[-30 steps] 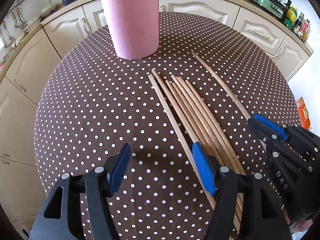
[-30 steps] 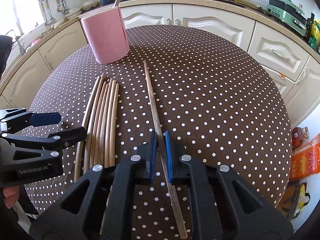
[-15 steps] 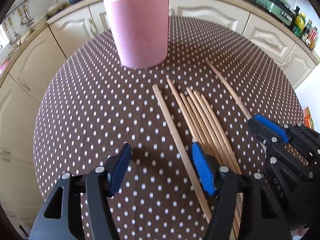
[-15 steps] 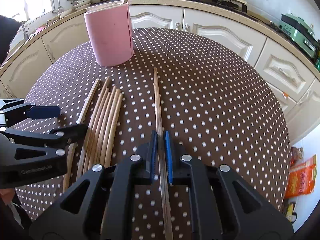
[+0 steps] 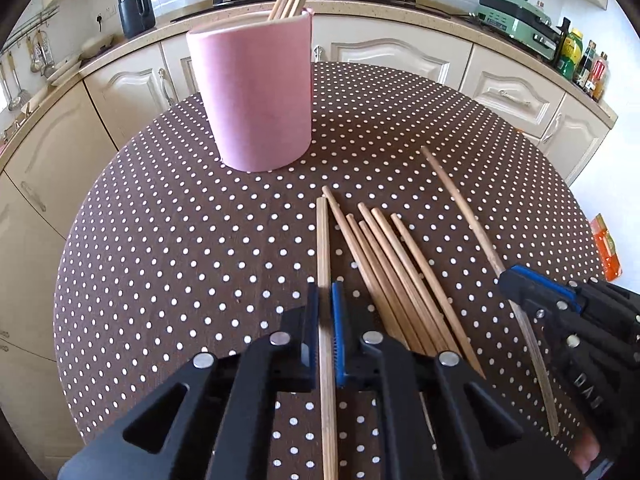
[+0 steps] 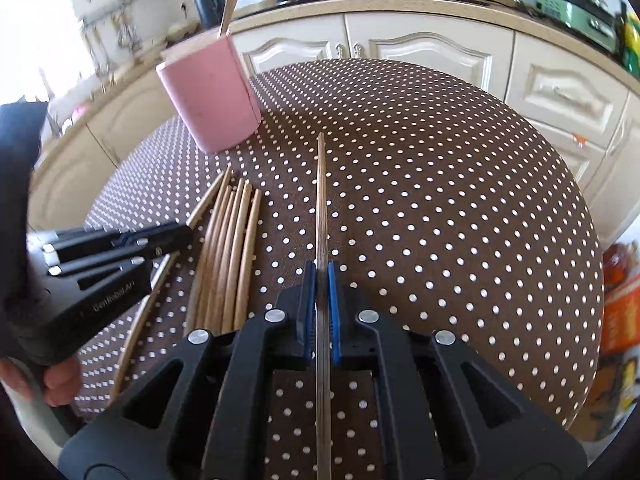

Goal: Organize utensils
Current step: 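Pinch one wooden chopstick with the right gripper while the left gripper pinches another, then lift both held chopsticks upright and carry them over the pink cup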

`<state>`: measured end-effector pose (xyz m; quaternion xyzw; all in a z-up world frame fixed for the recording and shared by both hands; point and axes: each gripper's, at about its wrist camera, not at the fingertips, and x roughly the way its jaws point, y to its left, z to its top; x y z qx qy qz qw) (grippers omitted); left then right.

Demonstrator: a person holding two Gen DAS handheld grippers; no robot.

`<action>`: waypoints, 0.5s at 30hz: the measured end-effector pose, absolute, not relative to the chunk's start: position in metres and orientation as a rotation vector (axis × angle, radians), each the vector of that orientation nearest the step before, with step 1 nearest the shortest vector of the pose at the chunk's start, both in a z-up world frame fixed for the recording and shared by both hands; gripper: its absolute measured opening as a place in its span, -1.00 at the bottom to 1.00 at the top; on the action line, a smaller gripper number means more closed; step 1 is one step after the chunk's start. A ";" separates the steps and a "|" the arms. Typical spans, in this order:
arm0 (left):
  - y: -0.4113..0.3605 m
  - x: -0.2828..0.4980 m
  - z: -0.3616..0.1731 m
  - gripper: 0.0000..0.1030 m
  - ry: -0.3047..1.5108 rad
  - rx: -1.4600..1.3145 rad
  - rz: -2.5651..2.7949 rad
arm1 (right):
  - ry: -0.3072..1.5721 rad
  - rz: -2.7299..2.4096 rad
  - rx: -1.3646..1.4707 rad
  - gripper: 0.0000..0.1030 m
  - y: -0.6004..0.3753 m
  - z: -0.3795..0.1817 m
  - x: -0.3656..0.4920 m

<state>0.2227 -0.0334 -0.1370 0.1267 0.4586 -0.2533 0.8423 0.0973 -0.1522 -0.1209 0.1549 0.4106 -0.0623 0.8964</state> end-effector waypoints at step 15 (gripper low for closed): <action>0.004 0.200 -0.072 -0.87 0.767 0.102 -0.507 | 0.578 -0.058 0.389 -0.87 -0.164 -0.073 0.082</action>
